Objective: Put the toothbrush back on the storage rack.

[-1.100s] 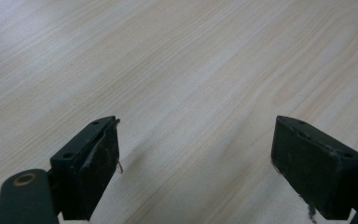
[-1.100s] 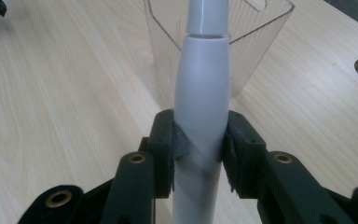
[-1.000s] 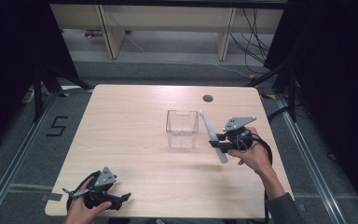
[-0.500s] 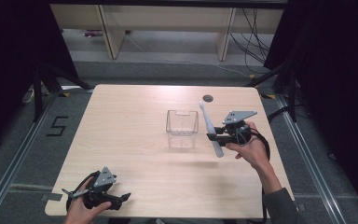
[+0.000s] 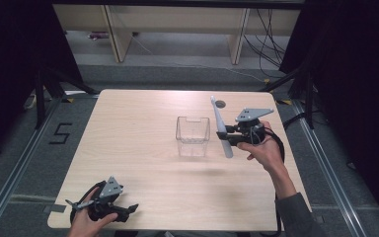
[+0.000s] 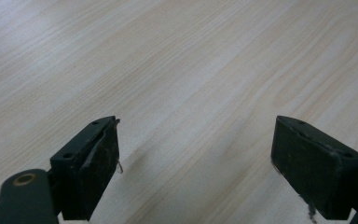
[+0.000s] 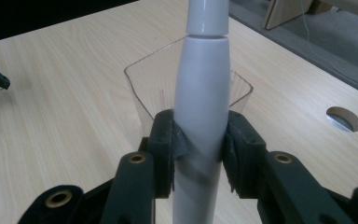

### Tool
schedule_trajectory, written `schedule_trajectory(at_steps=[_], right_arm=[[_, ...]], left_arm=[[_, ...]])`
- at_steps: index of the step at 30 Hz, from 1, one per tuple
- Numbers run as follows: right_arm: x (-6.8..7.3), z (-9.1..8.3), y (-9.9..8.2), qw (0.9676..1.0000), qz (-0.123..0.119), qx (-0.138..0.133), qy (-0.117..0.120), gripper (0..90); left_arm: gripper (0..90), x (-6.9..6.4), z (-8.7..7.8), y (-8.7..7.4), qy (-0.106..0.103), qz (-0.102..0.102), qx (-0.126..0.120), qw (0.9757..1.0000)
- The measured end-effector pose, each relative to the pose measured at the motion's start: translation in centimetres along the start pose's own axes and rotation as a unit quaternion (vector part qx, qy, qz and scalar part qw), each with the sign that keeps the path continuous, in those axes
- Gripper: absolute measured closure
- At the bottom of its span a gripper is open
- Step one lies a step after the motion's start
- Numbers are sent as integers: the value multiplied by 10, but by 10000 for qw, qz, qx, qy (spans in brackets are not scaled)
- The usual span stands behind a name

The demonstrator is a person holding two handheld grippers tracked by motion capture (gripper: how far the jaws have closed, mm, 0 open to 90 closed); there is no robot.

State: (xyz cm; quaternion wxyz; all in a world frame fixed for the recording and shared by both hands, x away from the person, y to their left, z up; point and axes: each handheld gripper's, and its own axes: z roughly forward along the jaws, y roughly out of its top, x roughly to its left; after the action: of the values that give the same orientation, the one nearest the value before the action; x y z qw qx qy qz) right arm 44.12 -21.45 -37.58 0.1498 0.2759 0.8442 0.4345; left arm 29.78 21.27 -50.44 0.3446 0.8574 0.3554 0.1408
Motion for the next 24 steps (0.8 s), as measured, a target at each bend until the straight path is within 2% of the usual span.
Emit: schedule_trajectory(at_steps=[3,4,5,6,10,13,14,17,18,20,21,24], right_arm=[[1,0,5,10000,71,-20,-33,671],[-1,0,7,10000,20,-30,-19,671],[-1,2,8,9999,11,-137,-39,671],[0,0,10,10000,84,-42,4,671],[1,3,17,10000,58,-50,10,671],[1,4,24,9998,-25,-183,15,671],[4,4,26,9998,86,-171,81,671],[3,5,33,9998,-45,-184,84,671],[4,6,34,9997,40,-211,104,671],[4,7,39,9996,-32,-272,66,671],[4,6,41,9996,2,-229,151,671],[6,7,49,9995,6,-285,139,671]], left_arm=[[149,1,0,0,9,33,23,10000],[149,1,0,0,9,33,23,10000],[149,1,0,0,10,35,23,10000],[149,1,0,0,12,23,32,10000],[149,0,0,0,6,6,21,10000],[149,0,0,0,10,8,20,10000],[149,0,0,0,11,12,23,10000],[149,0,0,0,2,1,9,10000],[149,0,0,0,-1,0,7,10000],[149,0,0,0,-6,-1,0,10000],[149,0,0,0,-1,1,8,10000],[148,0,0,0,2,6,18,10000]])
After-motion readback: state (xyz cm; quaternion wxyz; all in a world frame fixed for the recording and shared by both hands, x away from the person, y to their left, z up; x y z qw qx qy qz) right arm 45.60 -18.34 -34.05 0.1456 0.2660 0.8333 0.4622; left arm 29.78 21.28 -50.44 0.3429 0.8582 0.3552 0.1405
